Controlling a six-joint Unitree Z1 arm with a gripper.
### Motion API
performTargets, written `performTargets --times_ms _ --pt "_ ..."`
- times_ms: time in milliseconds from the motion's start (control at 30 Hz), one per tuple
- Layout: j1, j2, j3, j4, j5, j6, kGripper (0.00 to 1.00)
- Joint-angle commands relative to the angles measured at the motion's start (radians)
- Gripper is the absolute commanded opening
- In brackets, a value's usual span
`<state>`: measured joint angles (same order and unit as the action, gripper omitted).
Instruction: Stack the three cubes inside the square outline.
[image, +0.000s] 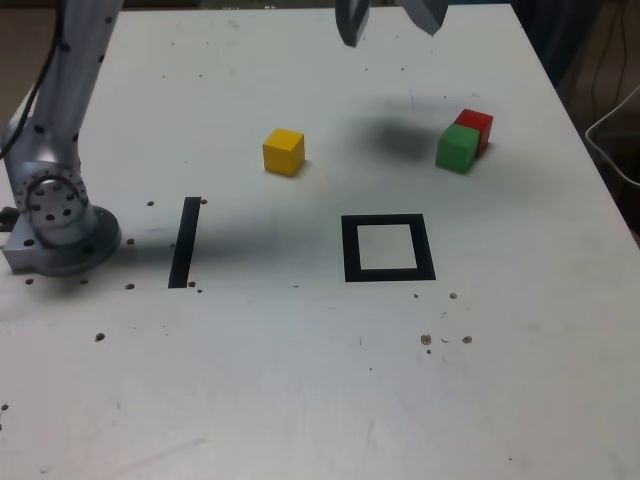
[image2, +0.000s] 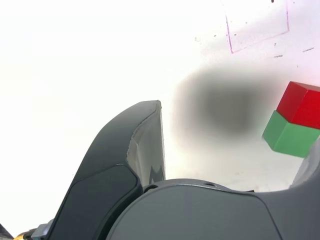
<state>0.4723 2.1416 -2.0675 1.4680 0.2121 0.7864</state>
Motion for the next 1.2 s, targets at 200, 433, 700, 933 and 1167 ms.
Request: performTargets --times_ms 200,433,700,933,1167 --pt "-0.059 0.077 -0.09 -0.001 0.001 0.003 1.0" --pt "-0.113 0.155 -0.173 0.0 0.006 0.005 0.99" --pt "-0.131 0.227 -0.253 -0.005 0.005 0.009 0.99" --pt "-0.134 0.271 -0.29 -0.008 0.002 0.017 0.99" --pt "-0.141 0.291 -0.293 -0.011 -0.008 0.016 0.97"
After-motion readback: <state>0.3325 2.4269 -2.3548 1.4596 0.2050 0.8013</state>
